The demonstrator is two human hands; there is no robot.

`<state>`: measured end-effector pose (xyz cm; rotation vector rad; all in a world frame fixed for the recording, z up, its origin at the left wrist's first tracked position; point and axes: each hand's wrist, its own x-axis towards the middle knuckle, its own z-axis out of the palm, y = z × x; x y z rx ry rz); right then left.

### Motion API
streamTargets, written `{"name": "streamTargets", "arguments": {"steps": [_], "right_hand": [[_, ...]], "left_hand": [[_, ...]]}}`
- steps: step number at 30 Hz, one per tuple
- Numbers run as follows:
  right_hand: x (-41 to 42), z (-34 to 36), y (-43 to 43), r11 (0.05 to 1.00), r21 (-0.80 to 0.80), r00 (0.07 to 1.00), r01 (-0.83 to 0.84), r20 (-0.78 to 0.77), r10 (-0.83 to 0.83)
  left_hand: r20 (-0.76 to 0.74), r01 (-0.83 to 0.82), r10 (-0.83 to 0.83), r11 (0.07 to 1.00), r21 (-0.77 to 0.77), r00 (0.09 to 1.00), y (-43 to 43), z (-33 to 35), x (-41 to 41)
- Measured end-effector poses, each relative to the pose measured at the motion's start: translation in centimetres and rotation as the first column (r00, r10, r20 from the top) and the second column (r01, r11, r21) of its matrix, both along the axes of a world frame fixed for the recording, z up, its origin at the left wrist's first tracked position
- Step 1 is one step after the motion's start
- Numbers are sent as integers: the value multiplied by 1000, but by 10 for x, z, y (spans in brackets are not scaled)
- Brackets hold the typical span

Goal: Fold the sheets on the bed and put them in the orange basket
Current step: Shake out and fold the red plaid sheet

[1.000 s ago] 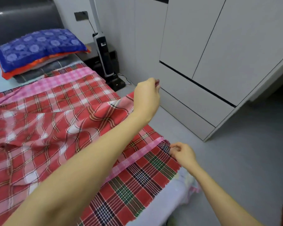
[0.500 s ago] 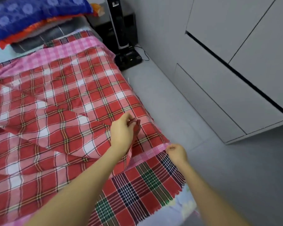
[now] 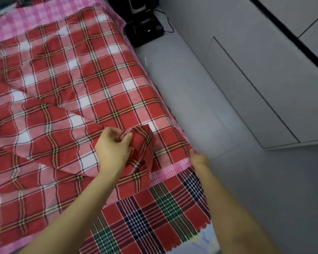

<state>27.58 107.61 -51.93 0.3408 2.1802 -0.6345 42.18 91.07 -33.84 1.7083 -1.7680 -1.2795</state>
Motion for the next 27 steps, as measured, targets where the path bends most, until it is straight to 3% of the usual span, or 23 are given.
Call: {"name": "streamTargets", "arguments": {"steps": [4,6,9,12,14,20,27], "right_hand": [[-16,-35,-11,946,-170,958,277,121,-259],[-17,-19,-22,916,-225,943,332,63,-326],[-22,14,-39,962,-174,924,211,-287,-255],[-10,61,-60,945,-326,855,-23,-497,-150],[7,94,-68,883,-423,800,-204,-591,-98],[77,206,-99,659,-493,642,-569,-767,-20],[191,355,-112,437,-535,527,-723,-836,-151]], "left_hand": [[1,-102,103,990,97,995,-17,-17,12],[-37,-154,161,977,147,986,-22,-20,19],[-86,-179,198,966,186,977,-27,-14,26],[-155,-183,220,958,220,963,-30,7,33],[-216,-167,217,959,230,952,-33,25,37],[-295,-96,129,988,123,947,-38,99,66],[-391,-47,-20,985,-163,920,-40,244,170]]}}
